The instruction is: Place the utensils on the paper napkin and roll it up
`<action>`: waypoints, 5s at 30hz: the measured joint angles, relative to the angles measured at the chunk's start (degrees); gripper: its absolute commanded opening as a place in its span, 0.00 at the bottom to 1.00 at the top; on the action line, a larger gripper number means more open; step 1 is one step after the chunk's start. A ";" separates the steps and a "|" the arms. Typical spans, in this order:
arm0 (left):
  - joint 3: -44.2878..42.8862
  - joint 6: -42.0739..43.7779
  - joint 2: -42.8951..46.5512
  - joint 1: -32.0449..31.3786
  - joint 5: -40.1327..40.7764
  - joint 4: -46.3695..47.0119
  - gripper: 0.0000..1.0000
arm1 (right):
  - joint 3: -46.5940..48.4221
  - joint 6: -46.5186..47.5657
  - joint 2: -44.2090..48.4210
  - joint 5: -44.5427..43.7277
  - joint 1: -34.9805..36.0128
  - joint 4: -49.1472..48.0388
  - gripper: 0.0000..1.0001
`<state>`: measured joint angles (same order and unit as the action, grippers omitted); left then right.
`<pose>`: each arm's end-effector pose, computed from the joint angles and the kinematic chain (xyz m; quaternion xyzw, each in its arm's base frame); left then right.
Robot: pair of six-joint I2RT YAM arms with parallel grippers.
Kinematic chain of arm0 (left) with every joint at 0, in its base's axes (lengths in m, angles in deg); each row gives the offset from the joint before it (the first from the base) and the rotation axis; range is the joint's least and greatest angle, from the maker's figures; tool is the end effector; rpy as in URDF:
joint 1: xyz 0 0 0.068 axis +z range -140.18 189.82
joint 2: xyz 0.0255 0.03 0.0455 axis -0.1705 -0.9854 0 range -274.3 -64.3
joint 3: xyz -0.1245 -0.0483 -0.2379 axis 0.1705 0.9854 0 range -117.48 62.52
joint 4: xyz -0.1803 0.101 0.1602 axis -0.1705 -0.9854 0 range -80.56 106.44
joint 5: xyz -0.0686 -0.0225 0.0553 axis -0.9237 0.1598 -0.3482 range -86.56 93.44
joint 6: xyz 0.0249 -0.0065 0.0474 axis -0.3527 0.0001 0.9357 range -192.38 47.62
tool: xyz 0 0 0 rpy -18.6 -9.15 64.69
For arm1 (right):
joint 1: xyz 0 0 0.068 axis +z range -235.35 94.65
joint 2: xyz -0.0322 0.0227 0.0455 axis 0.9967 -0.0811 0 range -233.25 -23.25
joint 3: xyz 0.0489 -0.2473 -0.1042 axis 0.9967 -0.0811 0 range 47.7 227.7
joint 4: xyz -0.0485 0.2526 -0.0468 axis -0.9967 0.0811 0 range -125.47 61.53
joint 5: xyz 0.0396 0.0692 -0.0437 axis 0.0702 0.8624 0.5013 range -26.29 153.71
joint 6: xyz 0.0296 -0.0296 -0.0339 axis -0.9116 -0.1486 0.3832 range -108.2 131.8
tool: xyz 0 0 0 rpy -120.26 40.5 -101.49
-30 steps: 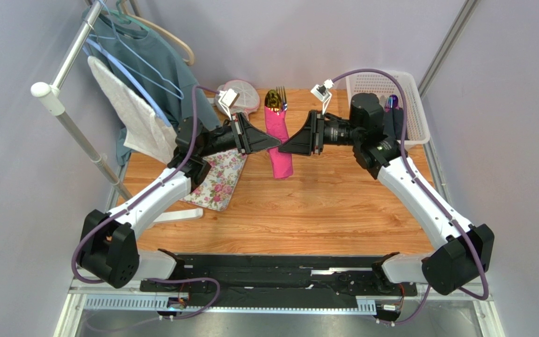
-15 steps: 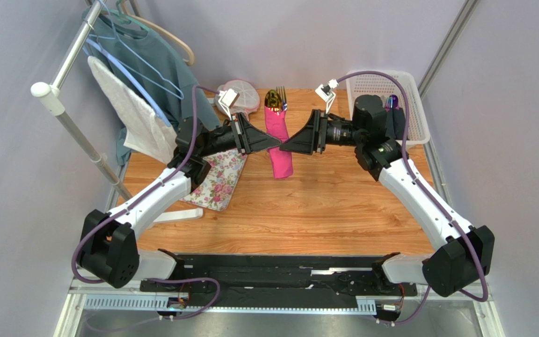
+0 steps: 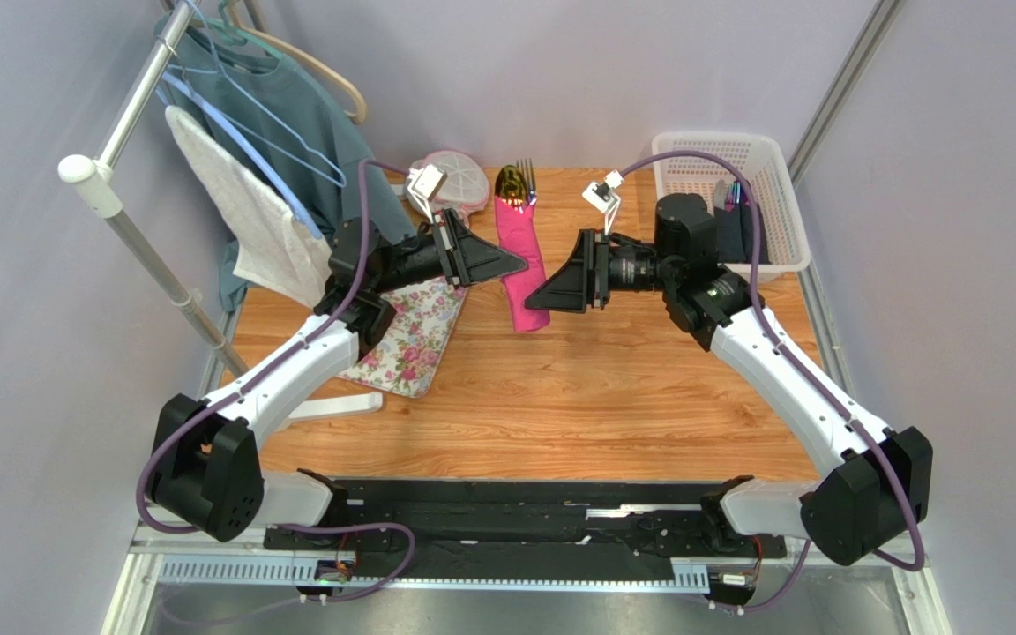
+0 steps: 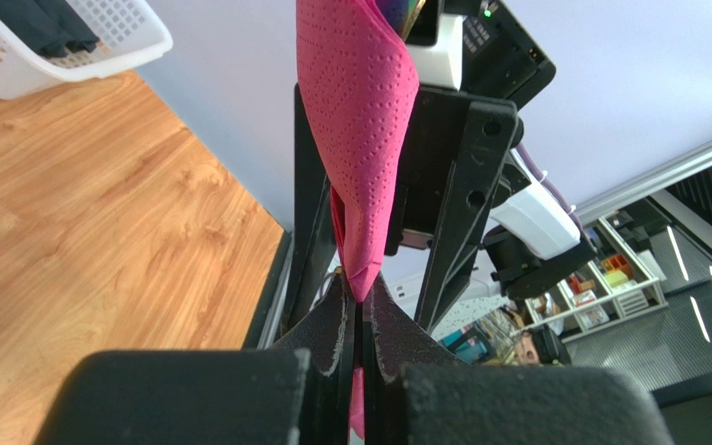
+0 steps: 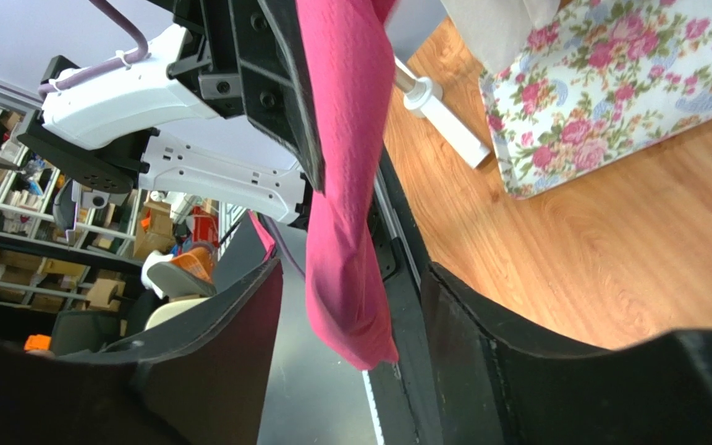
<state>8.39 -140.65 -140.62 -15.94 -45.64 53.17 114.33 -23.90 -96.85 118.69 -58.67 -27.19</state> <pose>0.2597 -0.1551 0.3574 0.1043 0.6379 -0.6995 0.3047 0.2434 0.1550 0.3718 -0.2238 0.7248 0.5927 0.2708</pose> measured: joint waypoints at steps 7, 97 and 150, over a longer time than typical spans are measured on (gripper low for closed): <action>-0.90 0.28 -0.09 0.68 -0.15 0.17 0.00 | -1.57 1.99 0.39 0.33 1.84 2.71 0.00; -2.25 0.94 -2.95 -2.19 0.17 0.79 0.61 | 6.05 -13.73 -4.68 0.85 -9.20 -4.63 0.00; 6.12 2.86 -2.05 1.62 -1.40 -0.92 0.68 | 61.44 32.61 -70.75 2.84 -43.50 16.09 0.00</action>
<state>14.51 -137.79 -142.67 -14.32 -47.04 52.25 175.77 8.71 -167.61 121.53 -102.17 -11.11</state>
